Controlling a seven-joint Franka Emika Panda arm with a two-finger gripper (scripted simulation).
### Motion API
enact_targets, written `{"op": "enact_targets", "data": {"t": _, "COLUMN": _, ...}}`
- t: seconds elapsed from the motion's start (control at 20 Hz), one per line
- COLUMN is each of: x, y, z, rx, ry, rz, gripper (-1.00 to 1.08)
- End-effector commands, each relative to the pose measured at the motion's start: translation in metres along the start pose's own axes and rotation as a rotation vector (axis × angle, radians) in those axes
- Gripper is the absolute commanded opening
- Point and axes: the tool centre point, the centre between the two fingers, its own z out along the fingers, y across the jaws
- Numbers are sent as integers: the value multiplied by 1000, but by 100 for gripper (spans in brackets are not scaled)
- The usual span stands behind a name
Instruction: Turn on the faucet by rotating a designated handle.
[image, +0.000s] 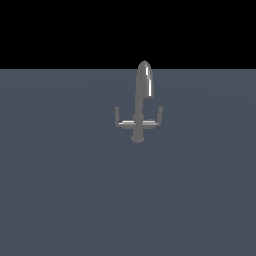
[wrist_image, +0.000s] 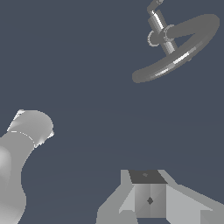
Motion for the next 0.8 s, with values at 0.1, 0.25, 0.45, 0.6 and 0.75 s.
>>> {"op": "enact_targets", "data": {"t": 0.1, "x": 12, "y": 14, "z": 4, "rx": -15, "ry": -61, "rz": -136, "gripper": -100}}
{"op": "enact_targets", "data": {"t": 0.25, "x": 20, "y": 22, "z": 6, "rx": -21, "ry": -103, "rz": -226, "gripper": -100}}
{"op": "enact_targets", "data": {"t": 0.45, "x": 31, "y": 34, "z": 10, "rx": -25, "ry": -158, "rz": -345, "gripper": -100}}
{"op": "enact_targets", "data": {"t": 0.6, "x": 41, "y": 42, "z": 14, "rx": -26, "ry": -200, "rz": -434, "gripper": -100}}
{"op": "enact_targets", "data": {"t": 0.75, "x": 50, "y": 50, "z": 17, "rx": -23, "ry": -242, "rz": -524, "gripper": -100}}
